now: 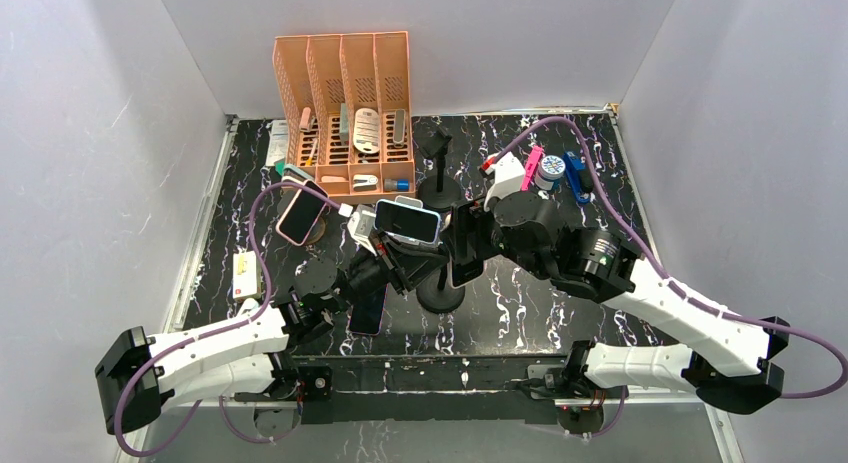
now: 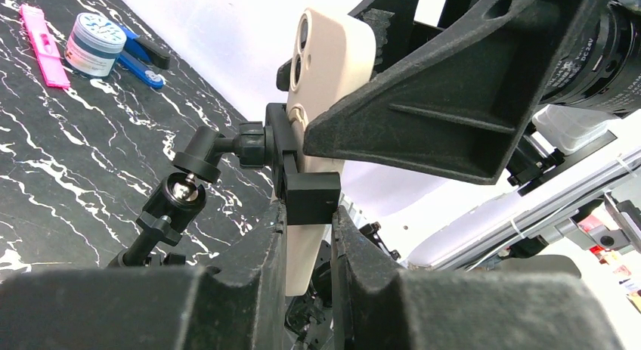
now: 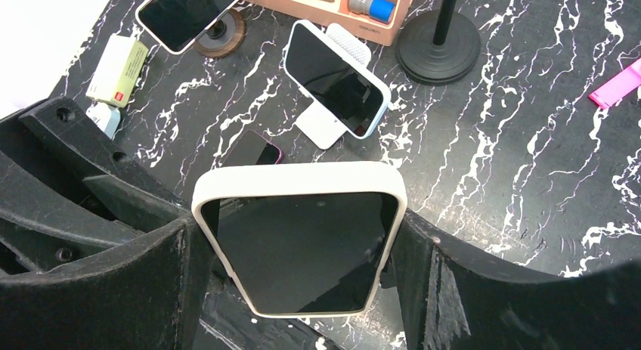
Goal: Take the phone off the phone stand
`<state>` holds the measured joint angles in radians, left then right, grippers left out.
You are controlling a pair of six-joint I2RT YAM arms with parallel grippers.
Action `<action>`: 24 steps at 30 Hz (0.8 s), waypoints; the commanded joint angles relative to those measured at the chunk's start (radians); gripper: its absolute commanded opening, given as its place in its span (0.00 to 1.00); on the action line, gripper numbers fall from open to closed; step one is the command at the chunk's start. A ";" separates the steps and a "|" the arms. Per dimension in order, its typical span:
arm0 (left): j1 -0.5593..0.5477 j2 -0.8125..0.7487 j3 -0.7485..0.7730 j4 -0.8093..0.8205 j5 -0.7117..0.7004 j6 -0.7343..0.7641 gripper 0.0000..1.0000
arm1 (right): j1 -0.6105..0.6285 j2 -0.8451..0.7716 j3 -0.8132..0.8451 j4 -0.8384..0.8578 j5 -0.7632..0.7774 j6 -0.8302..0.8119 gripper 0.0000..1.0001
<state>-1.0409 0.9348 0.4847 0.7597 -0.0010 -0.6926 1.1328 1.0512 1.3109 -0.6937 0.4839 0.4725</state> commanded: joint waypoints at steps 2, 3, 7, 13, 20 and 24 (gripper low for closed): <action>0.035 -0.008 -0.015 -0.011 -0.139 0.016 0.00 | 0.008 -0.049 0.027 0.028 -0.151 0.032 0.01; 0.036 -0.007 -0.014 -0.010 -0.139 0.015 0.00 | 0.008 -0.049 0.030 0.034 -0.162 0.031 0.01; 0.039 -0.001 -0.015 -0.010 -0.136 0.014 0.00 | 0.008 -0.051 0.036 0.056 -0.213 0.034 0.01; 0.044 0.015 -0.007 -0.010 -0.122 0.016 0.00 | 0.008 -0.049 0.042 0.073 -0.265 0.033 0.01; 0.050 0.027 -0.006 -0.005 -0.116 0.012 0.00 | 0.008 -0.043 0.073 0.085 -0.327 0.025 0.01; 0.052 0.027 -0.010 -0.004 -0.116 0.011 0.00 | 0.008 -0.043 0.077 0.090 -0.357 0.022 0.01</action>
<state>-1.0351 0.9409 0.4820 0.7696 0.0174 -0.7036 1.1027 1.0374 1.3163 -0.7017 0.3855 0.4347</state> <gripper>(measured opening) 0.163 0.838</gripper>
